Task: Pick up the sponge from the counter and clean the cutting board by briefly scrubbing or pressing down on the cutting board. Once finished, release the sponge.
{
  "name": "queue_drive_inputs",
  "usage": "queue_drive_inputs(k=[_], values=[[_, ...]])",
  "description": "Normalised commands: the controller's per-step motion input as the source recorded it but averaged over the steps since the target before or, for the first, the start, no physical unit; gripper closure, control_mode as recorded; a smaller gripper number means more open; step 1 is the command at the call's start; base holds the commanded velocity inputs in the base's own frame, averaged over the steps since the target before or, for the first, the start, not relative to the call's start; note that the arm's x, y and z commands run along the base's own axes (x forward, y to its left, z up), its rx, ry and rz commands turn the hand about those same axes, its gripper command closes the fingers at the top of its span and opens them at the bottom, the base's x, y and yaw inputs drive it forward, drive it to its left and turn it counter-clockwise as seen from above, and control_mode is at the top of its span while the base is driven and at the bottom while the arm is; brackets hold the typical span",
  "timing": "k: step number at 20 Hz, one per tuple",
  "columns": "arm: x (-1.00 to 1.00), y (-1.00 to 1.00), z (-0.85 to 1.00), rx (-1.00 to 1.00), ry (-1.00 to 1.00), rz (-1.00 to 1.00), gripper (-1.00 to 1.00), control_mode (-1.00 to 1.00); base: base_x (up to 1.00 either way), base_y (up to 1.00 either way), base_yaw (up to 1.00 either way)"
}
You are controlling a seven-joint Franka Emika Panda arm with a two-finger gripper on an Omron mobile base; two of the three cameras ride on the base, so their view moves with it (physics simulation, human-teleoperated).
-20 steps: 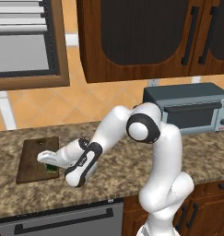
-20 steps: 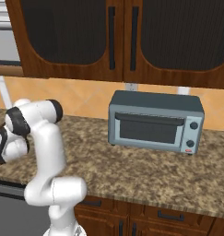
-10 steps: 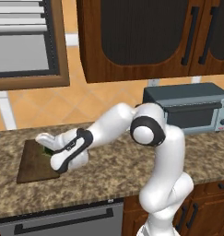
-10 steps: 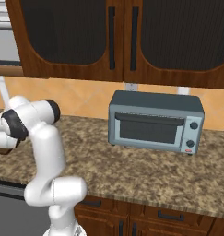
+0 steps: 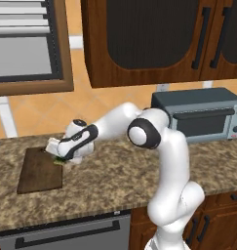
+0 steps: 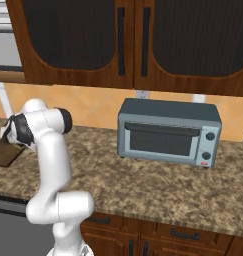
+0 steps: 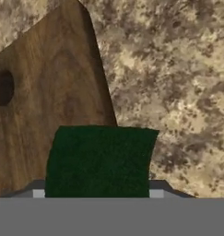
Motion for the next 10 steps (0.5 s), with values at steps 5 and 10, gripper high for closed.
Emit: queue_drive_inputs(k=[5,10], values=[[0.64,0.88,-0.08,-0.27,0.14,-0.02,1.0,-1.0,0.0,0.0,0.0],[-0.07,-0.36,0.01,-0.16,0.09,-0.01,1.0,-1.0,0.0,0.0,0.0]])
